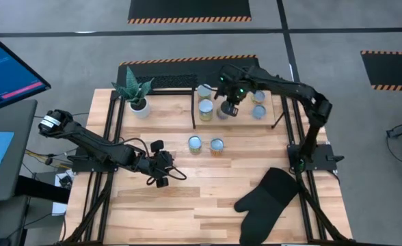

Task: Pick and place cans onto a shelf
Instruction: Put the canned peas on the shelf

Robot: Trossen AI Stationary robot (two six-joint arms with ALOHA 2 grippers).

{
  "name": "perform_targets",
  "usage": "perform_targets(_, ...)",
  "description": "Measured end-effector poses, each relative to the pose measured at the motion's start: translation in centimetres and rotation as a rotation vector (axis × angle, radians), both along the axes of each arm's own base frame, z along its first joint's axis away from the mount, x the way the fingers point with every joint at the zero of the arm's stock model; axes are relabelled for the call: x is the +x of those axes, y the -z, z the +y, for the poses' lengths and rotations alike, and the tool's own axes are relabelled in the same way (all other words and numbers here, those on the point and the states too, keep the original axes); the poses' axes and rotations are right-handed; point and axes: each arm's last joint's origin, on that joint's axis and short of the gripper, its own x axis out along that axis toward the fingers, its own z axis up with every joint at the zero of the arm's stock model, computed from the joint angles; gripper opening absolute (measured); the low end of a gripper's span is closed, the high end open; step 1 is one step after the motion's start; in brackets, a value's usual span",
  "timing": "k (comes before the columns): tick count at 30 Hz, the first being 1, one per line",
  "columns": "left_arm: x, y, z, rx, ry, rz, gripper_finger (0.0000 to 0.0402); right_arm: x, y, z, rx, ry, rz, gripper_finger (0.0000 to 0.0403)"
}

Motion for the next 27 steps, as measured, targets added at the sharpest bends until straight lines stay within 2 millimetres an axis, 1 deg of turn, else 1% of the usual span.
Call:
perform_targets(4,-0.1,0.1,0.0,0.004,0.000,0.009,0.0139,1.1,0.6,-1.3,0.023,-0.003,0.038,0.0002)
perform_targets(8,-0.1,0.1,0.0,0.005,0.000,0.014,0.0139,2.0,1.4,-2.1,0.031,0.001,0.053,0.0018)
perform_targets(14,-0.1,0.1,0.1,0.006,0.000,0.015,0.0139,2.2,1.6,-2.2,0.036,0.001,0.065,0.0044)
perform_targets(25,-0.1,0.1,0.1,0.007,0.000,0.019,0.0139,2.3,1.5,-2.2,0.033,0.001,0.060,0.0048)
perform_targets(27,-0.2,0.1,0.1,0.009,0.000,0.025,0.0139,2.2,1.1,-2.1,0.037,0.001,0.069,0.0048)
